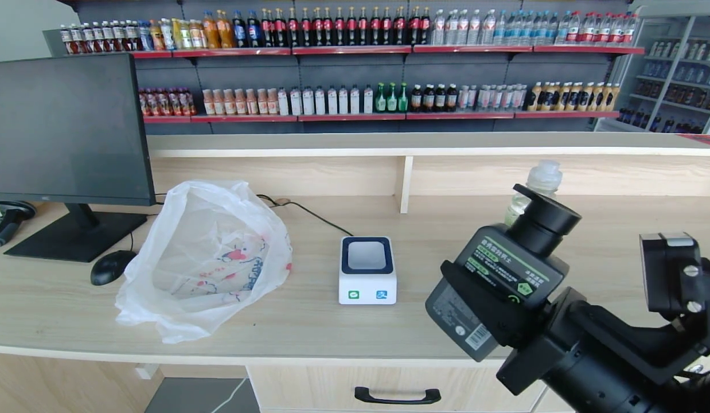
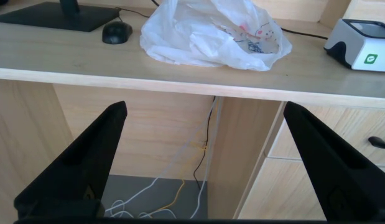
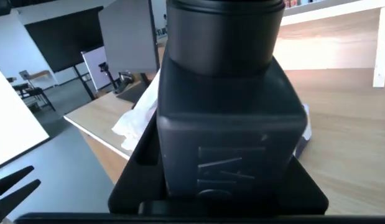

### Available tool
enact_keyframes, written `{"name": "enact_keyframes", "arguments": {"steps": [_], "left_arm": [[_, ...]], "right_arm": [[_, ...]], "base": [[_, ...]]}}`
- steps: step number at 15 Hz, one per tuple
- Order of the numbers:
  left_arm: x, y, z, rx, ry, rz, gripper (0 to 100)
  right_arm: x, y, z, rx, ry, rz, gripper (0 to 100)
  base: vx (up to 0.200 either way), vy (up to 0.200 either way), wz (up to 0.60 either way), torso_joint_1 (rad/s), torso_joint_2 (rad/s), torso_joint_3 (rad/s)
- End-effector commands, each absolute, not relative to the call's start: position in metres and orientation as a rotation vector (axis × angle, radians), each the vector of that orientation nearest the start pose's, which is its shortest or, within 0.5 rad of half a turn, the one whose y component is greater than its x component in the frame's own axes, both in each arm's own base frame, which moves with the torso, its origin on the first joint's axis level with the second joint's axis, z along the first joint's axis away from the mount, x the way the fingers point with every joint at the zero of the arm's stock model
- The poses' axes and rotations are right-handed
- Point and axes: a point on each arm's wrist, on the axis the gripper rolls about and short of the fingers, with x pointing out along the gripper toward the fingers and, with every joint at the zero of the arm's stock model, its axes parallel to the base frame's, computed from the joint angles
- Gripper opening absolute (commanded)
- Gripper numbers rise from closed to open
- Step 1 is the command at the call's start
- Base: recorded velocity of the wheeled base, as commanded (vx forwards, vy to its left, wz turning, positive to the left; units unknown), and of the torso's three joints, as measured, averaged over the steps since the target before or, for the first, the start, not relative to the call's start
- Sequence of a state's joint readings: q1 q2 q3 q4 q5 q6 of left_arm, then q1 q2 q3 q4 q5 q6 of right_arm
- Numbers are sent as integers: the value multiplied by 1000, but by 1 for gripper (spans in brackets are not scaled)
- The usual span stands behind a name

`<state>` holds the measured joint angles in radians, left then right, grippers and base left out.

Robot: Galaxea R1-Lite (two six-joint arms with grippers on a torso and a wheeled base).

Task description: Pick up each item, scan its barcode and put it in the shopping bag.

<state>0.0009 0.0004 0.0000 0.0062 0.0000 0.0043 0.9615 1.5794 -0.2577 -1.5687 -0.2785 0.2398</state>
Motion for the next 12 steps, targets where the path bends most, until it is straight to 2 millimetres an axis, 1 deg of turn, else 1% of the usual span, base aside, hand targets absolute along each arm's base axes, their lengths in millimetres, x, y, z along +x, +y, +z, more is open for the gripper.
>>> {"name": "enact_keyframes", "arguments": {"steps": [1,7,11,12], "left_arm": [[-23,0,75,5,6,2,100],[-23,0,75,5,6,2,100],[-23,0,75,5,6,2,100],[-23,0,75,5,6,0,100]], "right_arm": [[127,178,174,392,-109,762,0],[127,183,180,519,-62,924,0],[131,191,196,623,-90,966,0],[132,195,205,663,-111,980,0]], "base": [[0,0,0,0,0,0],[0,0,0,0,0,0],[0,0,0,0,0,0],[0,0,0,0,0,0]]}}
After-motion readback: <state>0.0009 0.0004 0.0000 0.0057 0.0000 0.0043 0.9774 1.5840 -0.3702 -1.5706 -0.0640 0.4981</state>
